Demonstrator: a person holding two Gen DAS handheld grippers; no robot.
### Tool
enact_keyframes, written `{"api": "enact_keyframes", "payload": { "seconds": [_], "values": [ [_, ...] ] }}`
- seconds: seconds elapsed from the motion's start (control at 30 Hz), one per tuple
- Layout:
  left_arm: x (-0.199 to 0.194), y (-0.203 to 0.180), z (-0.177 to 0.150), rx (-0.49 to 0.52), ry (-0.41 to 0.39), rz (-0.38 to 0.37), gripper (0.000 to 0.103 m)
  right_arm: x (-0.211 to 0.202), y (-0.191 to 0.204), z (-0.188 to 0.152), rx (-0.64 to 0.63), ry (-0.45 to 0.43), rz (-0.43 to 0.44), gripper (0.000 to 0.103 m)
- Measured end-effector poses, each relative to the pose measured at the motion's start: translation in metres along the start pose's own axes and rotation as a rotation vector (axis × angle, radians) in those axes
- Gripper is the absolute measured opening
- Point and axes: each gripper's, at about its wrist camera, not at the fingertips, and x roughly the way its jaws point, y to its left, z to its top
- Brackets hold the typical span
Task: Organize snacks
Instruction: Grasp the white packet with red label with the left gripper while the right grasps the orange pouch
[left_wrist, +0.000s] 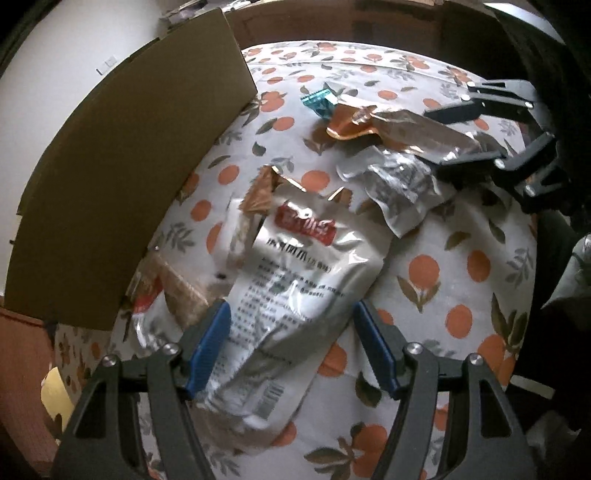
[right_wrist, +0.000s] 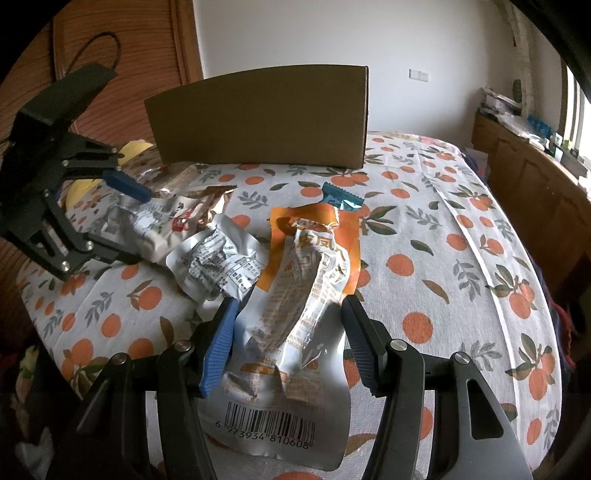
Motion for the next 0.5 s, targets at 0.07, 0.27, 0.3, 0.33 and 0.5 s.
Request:
{"api": "enact_keyframes", "payload": {
  "seconds": [0.07,0.27,0.3,0.33,0.5],
  "values": [
    [0.003,0.005,0.002,-0.008,-0.013,-0.01,0.07,0.001,0.0,0.002,-0.001,0.0,0.003,0.059],
    [0.01,0.012,0.007,-0.041,-0.051,-0.034,0.078,0.002,-0.001,0.001,-0.002,-0.001,0.014,0.059],
    [0.011,0.014,0.007,-0.056,-0.06,-0.047,0.078,0.001,-0.002,0.0,-0.001,-0.002,0.016,0.059],
    [0.013,0.016,0.006,-0.073,-0.067,-0.061,0.079,0.001,-0.003,0.0,0.0,-0.002,0.018,0.059],
    [0.016,0.021,0.003,-0.133,-0.077,-0.112,0.074,0.001,-0.003,0.0,-0.002,0.003,0.025,0.059]
  ]
}}
